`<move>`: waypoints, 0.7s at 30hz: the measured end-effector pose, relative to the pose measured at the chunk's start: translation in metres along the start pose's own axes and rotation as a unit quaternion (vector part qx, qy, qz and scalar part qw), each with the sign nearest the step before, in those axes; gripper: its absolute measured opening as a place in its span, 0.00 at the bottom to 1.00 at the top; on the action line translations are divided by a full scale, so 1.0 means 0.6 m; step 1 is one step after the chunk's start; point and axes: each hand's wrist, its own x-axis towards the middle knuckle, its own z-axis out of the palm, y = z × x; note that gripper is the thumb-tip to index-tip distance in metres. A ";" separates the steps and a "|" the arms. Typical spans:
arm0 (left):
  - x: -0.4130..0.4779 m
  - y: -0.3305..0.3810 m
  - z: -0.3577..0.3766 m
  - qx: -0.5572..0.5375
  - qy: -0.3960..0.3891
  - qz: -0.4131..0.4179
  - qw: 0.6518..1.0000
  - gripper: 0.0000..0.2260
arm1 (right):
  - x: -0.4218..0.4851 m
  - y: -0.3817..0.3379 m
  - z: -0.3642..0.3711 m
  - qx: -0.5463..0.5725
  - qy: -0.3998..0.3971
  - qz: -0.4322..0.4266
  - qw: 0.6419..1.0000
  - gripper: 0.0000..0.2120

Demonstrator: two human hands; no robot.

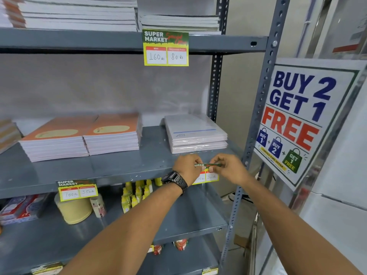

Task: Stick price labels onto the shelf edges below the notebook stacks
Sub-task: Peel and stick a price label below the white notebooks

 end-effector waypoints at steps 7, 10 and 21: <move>-0.006 -0.007 0.006 0.059 0.013 -0.006 0.998 0.05 | 0.000 0.001 0.013 -0.034 0.022 0.015 0.999 0.04; -0.008 -0.009 0.007 0.075 0.015 -0.006 0.997 0.05 | -0.003 -0.004 0.023 -0.049 0.045 0.017 0.998 0.04; -0.007 -0.014 0.008 0.127 -0.003 0.024 0.992 0.07 | -0.008 -0.011 0.038 -0.074 0.093 0.032 0.992 0.03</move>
